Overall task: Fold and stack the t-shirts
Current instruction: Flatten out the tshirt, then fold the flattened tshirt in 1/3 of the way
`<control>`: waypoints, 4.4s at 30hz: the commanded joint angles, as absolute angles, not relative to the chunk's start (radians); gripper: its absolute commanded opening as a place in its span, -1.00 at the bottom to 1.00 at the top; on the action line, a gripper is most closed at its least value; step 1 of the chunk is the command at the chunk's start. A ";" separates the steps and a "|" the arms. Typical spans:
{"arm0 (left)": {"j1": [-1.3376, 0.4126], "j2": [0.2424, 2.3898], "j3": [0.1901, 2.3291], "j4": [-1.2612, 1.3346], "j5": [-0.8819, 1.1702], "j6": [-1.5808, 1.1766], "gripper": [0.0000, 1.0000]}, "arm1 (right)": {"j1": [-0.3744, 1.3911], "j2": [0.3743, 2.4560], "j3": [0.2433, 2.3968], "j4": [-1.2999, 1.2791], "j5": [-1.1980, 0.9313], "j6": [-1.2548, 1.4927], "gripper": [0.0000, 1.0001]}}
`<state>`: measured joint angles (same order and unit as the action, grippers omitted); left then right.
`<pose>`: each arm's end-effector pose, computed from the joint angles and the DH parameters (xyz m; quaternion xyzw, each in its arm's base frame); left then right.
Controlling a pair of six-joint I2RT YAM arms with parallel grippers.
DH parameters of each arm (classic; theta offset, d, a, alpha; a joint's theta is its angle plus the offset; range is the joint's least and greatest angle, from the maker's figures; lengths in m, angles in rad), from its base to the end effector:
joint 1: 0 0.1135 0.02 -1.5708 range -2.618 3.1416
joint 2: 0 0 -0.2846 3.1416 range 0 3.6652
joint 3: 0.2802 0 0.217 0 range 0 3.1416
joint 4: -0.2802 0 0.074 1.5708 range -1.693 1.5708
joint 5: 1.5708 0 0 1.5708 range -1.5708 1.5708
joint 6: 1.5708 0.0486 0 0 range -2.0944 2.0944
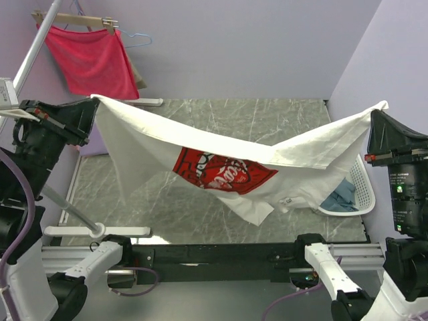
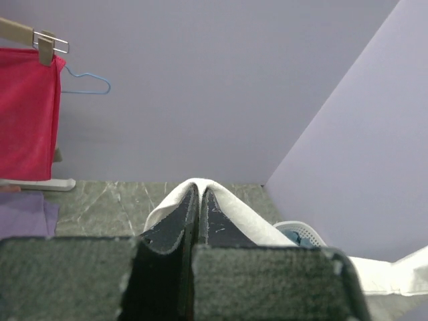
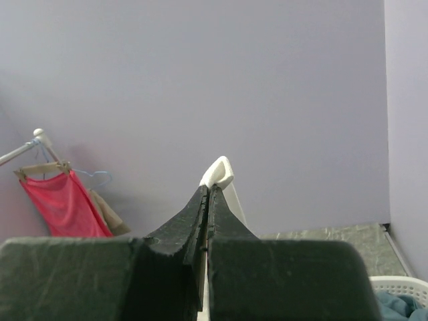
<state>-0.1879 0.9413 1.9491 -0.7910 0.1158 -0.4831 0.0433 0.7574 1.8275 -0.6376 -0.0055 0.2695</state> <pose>0.0308 -0.0116 0.5782 -0.0474 0.6252 -0.2904 0.7228 -0.0280 -0.0009 0.5722 0.0585 0.5357 0.1327 0.8318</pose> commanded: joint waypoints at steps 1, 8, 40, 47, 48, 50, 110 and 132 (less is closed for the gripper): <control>-0.190 0.992 1.852 -0.772 0.118 -0.483 -0.98 | 0.048 0.868 1.807 -0.582 -0.002 0.282 -1.00; -0.190 1.048 1.519 -0.575 0.118 -0.529 -0.98 | 0.048 1.179 1.778 -0.456 0.031 0.279 -1.00; -0.017 2.172 1.783 -0.169 0.261 -0.568 -0.99 | 0.014 2.143 2.023 -0.373 -0.156 0.400 -1.00; -0.017 1.978 1.528 -0.106 0.296 -0.574 -0.99 | 0.020 1.858 1.681 -0.336 -0.155 0.397 -1.00; -0.017 1.965 1.508 -0.121 0.296 -0.574 -0.99 | 0.020 1.836 1.662 -0.339 -0.149 0.394 -1.00; -0.017 1.935 1.490 -0.123 0.301 -0.580 -0.99 | 0.021 1.783 1.623 -0.353 -0.120 0.387 -1.00; -0.002 2.071 1.536 -0.236 0.331 -0.551 -0.99 | 0.247 1.358 1.101 -0.218 -0.242 0.825 -1.00; -0.002 2.079 1.545 -0.278 0.331 -0.526 -0.99 | 0.398 1.207 1.083 -0.689 0.523 0.674 0.42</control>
